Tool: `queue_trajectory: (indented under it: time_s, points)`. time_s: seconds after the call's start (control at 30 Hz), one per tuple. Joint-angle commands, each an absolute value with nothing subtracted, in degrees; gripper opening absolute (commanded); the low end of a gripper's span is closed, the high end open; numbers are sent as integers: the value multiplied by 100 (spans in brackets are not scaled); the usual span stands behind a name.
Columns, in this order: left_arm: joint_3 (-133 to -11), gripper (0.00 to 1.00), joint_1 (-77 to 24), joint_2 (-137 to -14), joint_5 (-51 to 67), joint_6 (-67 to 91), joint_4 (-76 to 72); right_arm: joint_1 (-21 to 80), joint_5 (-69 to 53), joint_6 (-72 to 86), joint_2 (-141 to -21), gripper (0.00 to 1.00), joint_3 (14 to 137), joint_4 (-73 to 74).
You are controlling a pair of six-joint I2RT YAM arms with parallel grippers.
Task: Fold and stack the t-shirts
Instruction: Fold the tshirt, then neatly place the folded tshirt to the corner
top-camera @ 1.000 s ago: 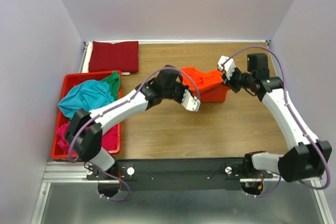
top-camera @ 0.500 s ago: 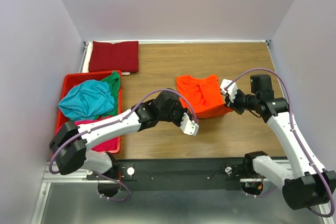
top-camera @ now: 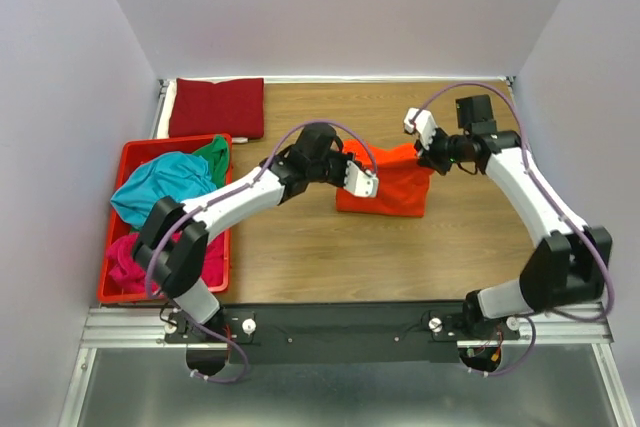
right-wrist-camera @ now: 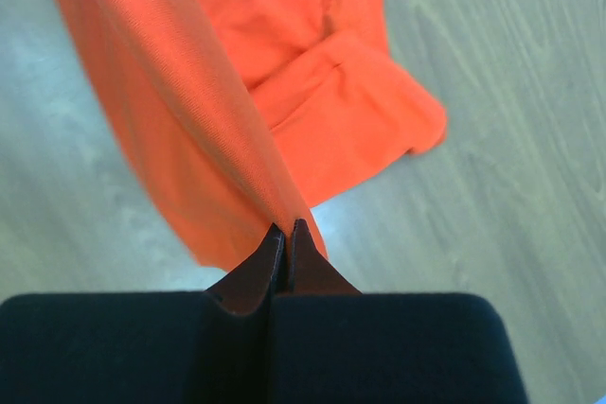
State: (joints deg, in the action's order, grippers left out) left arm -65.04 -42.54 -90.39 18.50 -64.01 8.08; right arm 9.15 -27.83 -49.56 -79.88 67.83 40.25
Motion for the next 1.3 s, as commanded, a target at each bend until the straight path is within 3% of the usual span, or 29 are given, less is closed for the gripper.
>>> queue_trajectory:
  time_s: [0.0,0.27,0.67,0.7,0.73,0.77,0.8,0.87,0.97,1.07,1.13,1.23,1.27]
  points:
    - [-7239,0,-3780,-9859,1925,-6548,984,861,-2435,-4931,-9040,0,7564,3578]
    - [-9419,0,-3375,-11880,1680,-5986,1310,818,-1600,-4123,-11020,1,8990,2902]
    - [-10520,0,-3270,-13007,1328,-5539,1152,782,-722,-3280,-12128,1,9527,2031]
    - [-10590,3,-3270,-13077,1231,-5407,1108,782,-651,-3200,-12172,2,9519,1856]
    - [-10660,14,-3270,-13139,1091,-5118,994,774,-572,-3104,-12190,10,9501,1750]
    - [-10722,30,-3296,-13261,794,-4732,776,782,-310,-2850,-12217,33,9457,1584]
    - [-10914,56,-3305,-13341,-166,-3754,277,782,-134,-2665,-12225,45,9422,1208]
    - [-11640,69,-3261,-13595,-727,-3105,411,782,565,-2190,-12269,63,9343,854]
    - [-12530,91,-3200,-13667,-2016,-1893,842,765,1832,-1451,-12305,73,9360,203]
    - [-12578,93,-3120,-13117,-2004,-1416,1098,660,1505,-1161,-11947,72,9071,185]
    - [-11947,93,-3015,-12659,-1610,-1214,1072,598,1197,-994,-11700,72,8834,193]
    - [-10901,93,-2822,-11814,-670,-739,1099,405,39,-809,-11137,72,8289,508]
    - [-10646,93,-2778,-11508,-372,-495,1107,282,-1096,-957,-11031,73,8236,788]
